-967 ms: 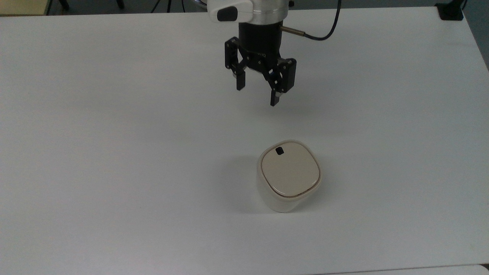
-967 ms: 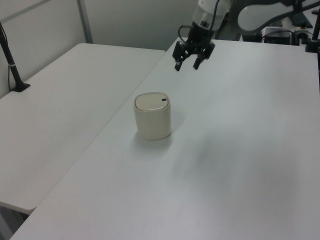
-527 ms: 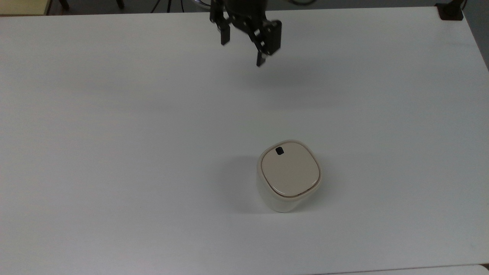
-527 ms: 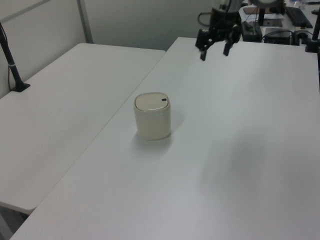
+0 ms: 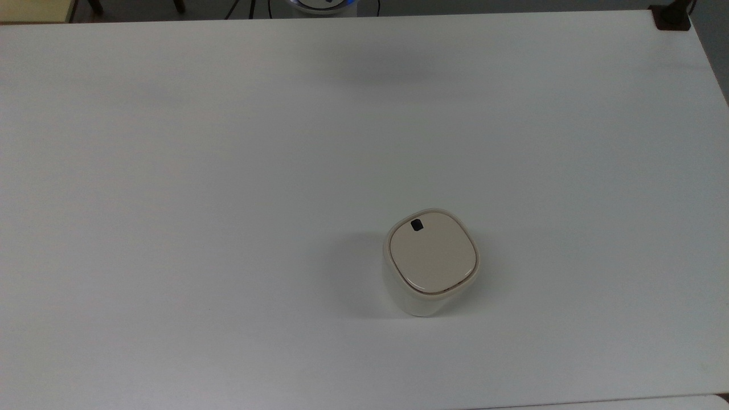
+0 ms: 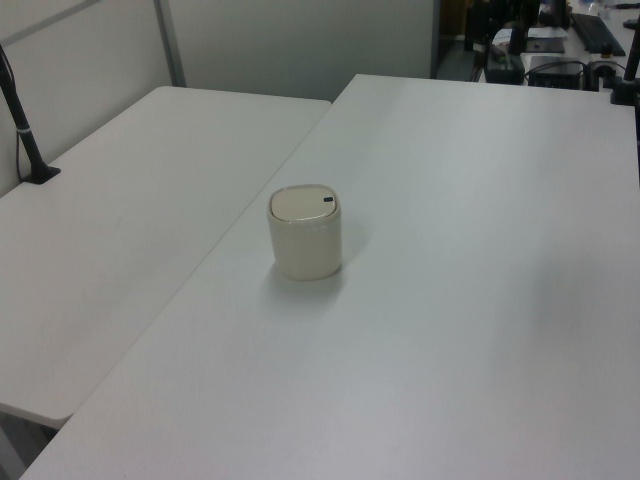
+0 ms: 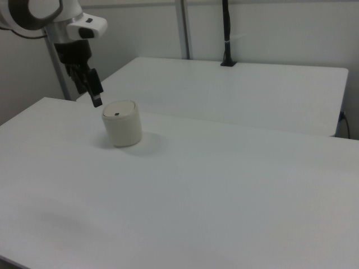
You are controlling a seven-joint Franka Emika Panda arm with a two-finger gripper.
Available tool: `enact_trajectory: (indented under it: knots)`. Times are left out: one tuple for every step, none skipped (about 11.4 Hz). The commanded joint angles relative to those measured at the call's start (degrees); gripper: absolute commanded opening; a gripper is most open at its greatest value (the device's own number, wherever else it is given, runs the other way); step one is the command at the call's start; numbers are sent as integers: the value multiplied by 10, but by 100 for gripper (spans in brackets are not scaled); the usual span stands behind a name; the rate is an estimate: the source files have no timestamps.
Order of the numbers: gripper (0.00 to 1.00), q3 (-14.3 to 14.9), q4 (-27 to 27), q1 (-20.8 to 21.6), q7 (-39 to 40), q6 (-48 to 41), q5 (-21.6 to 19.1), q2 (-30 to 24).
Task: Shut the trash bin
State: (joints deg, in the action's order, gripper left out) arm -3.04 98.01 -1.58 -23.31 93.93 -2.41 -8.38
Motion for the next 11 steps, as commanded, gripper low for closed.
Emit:
enact_trajectory:
  knots:
    - [100,-7,12,-29,190,3,-15,-2]
    - [100,-6,10,-30,228,7,-14,10]
    - [100,-6,-8,-28,261,9,-10,29]
    - [100,-2,-28,-26,269,9,-7,47]
    - [100,1,-38,-21,274,7,-6,53]
    - [100,4,-38,-13,269,8,-3,55]
    - [100,5,-37,-6,267,8,-1,58]
    - [100,6,-38,-4,268,10,6,60]
    - [100,6,-37,-4,268,11,9,60]
    - [100,6,-37,-2,268,12,14,60]
    - [100,6,-36,-2,271,10,15,60]
